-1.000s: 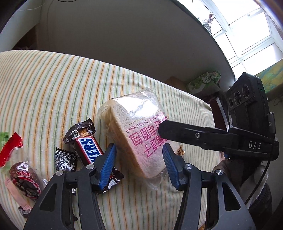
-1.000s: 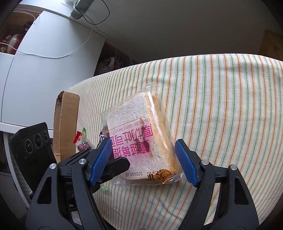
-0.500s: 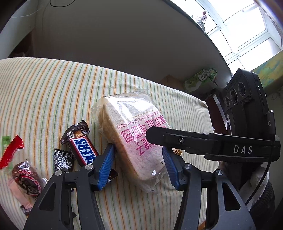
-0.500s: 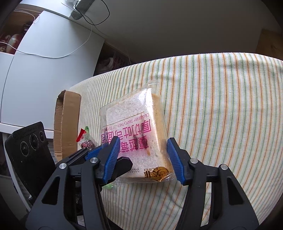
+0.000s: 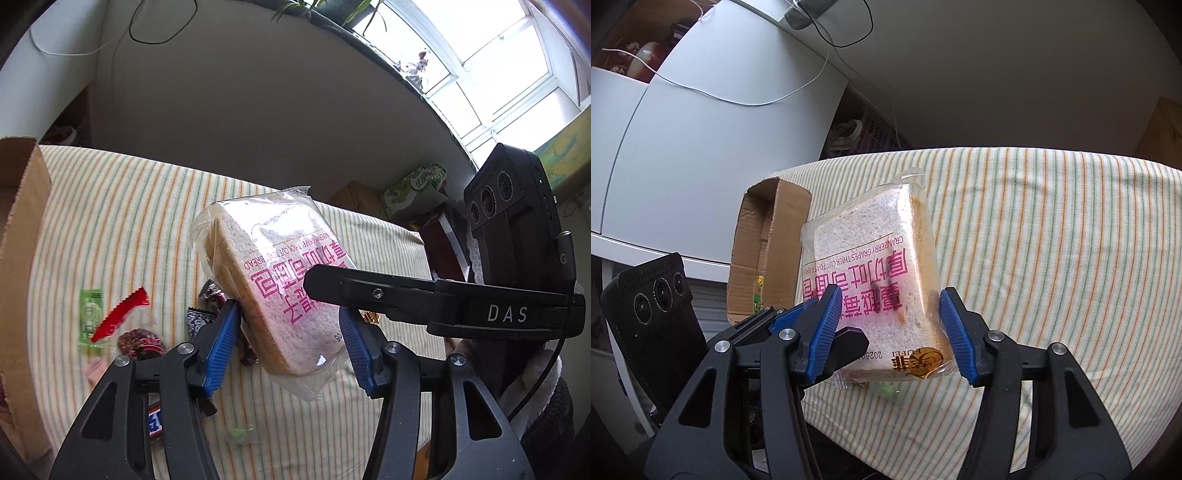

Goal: Organize snacks
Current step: 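Lift the bagged bread over the box and open the right tool, then grasp the small printed candy packet with the left tool while the right tool grasps the clear green-candy bag, then carry both packets over the box and open both tools to drop them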

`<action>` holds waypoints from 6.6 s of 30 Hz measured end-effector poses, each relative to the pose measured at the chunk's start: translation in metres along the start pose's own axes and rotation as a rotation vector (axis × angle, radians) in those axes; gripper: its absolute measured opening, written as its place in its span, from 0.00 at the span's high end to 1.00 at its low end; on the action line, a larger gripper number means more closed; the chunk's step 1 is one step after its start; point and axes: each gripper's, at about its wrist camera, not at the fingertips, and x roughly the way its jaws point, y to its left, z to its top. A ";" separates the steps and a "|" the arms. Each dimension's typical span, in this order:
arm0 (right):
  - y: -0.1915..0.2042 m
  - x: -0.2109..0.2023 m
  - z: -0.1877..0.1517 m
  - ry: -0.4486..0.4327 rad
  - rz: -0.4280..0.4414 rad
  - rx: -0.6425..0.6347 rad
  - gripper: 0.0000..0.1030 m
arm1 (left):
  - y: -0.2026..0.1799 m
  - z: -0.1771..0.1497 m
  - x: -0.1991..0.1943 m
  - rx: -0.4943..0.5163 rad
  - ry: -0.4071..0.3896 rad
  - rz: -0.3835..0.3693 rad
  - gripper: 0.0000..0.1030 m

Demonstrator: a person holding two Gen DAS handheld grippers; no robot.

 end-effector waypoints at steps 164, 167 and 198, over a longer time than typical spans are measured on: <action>0.131 0.042 -0.128 -0.014 -0.229 -0.577 0.77 | 0.081 -0.094 -0.094 0.033 -0.011 0.203 0.77; 0.155 0.046 -0.126 -0.022 -0.205 -0.609 0.77 | 0.096 -0.092 -0.110 0.000 -0.041 0.224 0.77; 0.269 0.153 -0.096 0.066 -0.163 -0.748 0.77 | 0.208 -0.084 -0.180 -0.199 -0.166 0.393 0.77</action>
